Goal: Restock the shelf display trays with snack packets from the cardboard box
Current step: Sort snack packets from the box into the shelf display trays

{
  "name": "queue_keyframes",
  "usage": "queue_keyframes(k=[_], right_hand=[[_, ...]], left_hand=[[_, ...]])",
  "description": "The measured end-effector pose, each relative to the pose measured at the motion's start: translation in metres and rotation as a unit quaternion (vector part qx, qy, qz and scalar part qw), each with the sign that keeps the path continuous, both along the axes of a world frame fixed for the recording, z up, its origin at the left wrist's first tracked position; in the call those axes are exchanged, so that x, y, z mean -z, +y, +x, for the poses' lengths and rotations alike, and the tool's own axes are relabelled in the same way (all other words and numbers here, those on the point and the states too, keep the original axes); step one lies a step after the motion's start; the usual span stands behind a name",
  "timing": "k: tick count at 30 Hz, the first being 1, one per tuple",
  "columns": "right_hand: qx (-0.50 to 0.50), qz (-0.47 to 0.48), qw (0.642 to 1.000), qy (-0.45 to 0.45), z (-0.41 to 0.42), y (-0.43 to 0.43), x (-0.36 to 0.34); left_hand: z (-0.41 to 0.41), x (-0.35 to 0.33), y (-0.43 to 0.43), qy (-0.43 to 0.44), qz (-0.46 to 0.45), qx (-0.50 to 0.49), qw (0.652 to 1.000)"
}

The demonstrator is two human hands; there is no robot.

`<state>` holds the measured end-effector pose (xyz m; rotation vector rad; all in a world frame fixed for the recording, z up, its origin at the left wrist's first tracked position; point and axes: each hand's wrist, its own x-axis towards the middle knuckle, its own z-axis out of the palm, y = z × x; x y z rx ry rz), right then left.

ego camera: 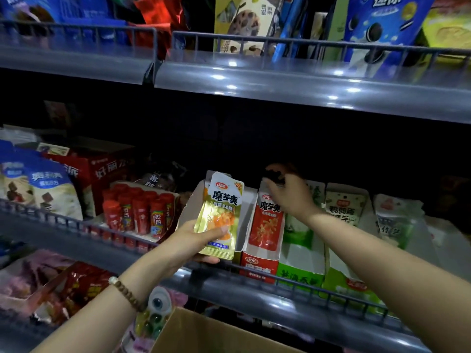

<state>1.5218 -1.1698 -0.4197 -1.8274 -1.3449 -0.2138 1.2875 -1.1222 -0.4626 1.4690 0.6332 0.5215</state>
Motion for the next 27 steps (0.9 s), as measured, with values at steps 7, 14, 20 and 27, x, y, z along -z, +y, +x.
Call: queue_keyframes(k=[7, 14, 20, 27], right_hand=[[-0.259, -0.213, 0.897, 0.288, -0.042, -0.016, -0.035], [-0.236, -0.166, 0.899, 0.329, -0.034, -0.018, -0.05], [-0.021, -0.113, 0.956, 0.27, -0.019, -0.005, -0.061], [-0.022, -0.097, 0.992, 0.078, -0.008, 0.048, -0.049]], left_hand=[[-0.004, -0.005, 0.001, 0.041, 0.039, 0.066, 0.996], [0.003, -0.018, 0.001, 0.013, 0.128, 0.055, 0.99], [0.022, 0.014, 0.036, -0.029, 0.247, -0.139, 0.959], [0.04, 0.044, 0.052, 0.033, 0.271, -0.104, 0.956]])
